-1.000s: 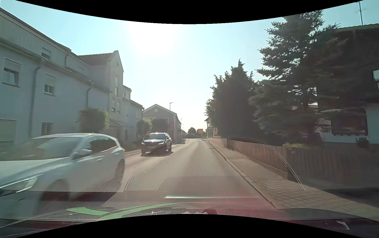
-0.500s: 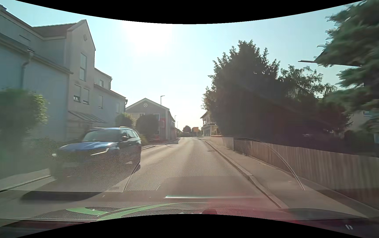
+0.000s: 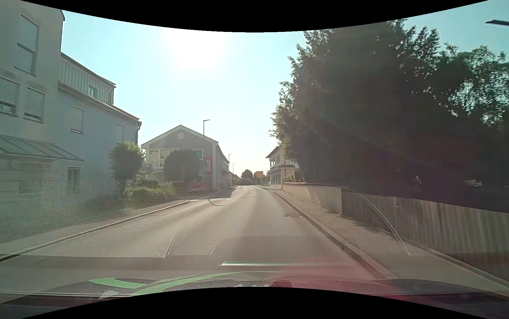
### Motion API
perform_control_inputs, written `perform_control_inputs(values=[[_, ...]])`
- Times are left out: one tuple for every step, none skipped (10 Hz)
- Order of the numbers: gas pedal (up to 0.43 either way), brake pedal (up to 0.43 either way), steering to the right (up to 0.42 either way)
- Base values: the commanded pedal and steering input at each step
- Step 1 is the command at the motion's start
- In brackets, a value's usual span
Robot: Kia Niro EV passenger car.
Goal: Follow the waypoints while adhering to traffic rules and regulations
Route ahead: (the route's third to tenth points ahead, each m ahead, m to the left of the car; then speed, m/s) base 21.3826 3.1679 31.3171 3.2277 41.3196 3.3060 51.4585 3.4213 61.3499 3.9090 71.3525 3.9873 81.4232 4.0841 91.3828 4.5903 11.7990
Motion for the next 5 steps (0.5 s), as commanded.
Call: perform_control_inputs(values=[[0.087,0.0,0.007],[0.087,0.0,0.007],[0.098,0.0,0.007],[0.11,0.0,0.005],[0.11,0.0,0.003]])
